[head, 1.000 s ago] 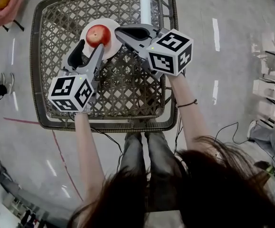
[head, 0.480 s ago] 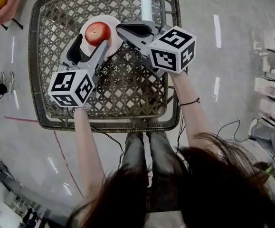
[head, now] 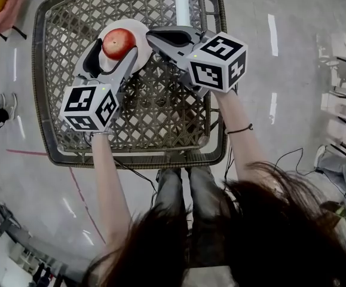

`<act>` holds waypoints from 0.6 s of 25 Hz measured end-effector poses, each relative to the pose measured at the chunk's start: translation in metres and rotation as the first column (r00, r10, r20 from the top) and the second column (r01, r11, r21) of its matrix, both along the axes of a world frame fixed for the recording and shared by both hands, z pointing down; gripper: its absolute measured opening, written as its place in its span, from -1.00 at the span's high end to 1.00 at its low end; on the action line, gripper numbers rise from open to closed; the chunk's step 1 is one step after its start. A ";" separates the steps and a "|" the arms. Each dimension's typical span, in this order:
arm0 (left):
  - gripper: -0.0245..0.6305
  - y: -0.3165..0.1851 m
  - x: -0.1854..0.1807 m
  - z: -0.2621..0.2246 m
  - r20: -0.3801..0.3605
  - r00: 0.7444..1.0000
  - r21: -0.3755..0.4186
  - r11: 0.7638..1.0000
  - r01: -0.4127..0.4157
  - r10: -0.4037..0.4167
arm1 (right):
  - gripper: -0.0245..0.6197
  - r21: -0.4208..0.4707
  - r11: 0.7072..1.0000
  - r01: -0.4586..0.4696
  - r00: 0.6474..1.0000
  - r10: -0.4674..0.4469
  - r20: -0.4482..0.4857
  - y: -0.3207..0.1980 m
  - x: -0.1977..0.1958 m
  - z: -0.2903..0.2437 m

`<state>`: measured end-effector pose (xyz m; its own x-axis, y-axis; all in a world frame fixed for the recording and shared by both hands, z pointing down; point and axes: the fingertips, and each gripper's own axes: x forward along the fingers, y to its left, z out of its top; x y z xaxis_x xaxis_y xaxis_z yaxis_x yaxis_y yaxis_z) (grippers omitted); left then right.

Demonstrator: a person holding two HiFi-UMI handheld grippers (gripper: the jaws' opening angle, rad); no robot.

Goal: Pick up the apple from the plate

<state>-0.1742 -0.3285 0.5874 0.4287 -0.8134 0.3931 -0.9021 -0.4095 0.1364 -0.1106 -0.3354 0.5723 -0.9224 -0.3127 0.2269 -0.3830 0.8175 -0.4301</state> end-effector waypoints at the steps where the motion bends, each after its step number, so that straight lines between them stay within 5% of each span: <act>1: -0.24 -0.001 0.000 0.001 0.004 1.000 -0.001 1.000 -0.002 0.002 | 0.90 -0.003 1.000 -0.003 1.000 0.003 -0.001 -0.001 0.001 0.001; 15: -0.24 -0.013 0.001 0.008 0.028 0.999 -0.010 1.000 -0.024 0.024 | 0.90 -0.014 1.000 -0.027 1.000 0.027 0.005 -0.007 0.004 0.004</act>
<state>-0.1729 -0.3411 0.5953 0.4365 -0.7991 0.4134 -0.8956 -0.4298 0.1148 -0.1062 -0.3419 0.5766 -0.9149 -0.3341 0.2266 -0.4023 0.8011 -0.4431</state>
